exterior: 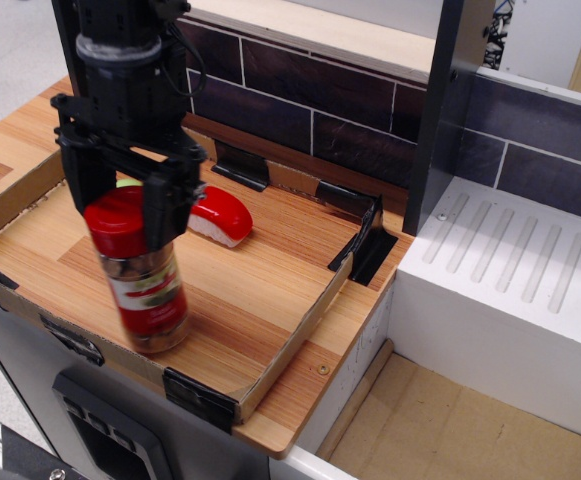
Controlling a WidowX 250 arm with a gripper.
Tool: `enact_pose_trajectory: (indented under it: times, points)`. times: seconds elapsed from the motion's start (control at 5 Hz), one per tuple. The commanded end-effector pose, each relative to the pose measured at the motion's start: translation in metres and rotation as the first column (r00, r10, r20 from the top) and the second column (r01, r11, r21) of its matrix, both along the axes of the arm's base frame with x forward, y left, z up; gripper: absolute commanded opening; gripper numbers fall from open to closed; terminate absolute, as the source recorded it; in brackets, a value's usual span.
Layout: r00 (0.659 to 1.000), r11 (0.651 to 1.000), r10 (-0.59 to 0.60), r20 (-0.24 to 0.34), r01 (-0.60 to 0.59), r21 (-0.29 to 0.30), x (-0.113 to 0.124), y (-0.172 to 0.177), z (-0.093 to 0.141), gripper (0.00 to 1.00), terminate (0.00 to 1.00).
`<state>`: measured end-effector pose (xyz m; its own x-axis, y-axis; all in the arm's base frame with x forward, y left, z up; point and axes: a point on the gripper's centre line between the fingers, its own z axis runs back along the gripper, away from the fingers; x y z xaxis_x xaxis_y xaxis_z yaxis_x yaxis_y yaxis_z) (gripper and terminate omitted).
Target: Topple basil bottle
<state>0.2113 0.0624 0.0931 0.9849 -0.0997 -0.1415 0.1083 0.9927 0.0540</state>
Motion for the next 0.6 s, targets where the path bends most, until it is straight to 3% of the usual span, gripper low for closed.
enact_pose_trajectory:
  times: [0.0, 0.2, 0.4]
  points:
    - [0.98, 0.97, -0.172, -0.104, 0.187, 0.155, 0.028, 0.012, 0.019, 0.0, 0.0]
    - [0.96, 0.928, -0.244, -0.137, 0.272, 0.254, 0.022, 0.012, 0.009, 0.0, 0.0]
    - [0.936, 0.896, -0.293, -0.193, 0.34, 0.287, 0.017, 0.016, -0.003, 0.0, 0.0]
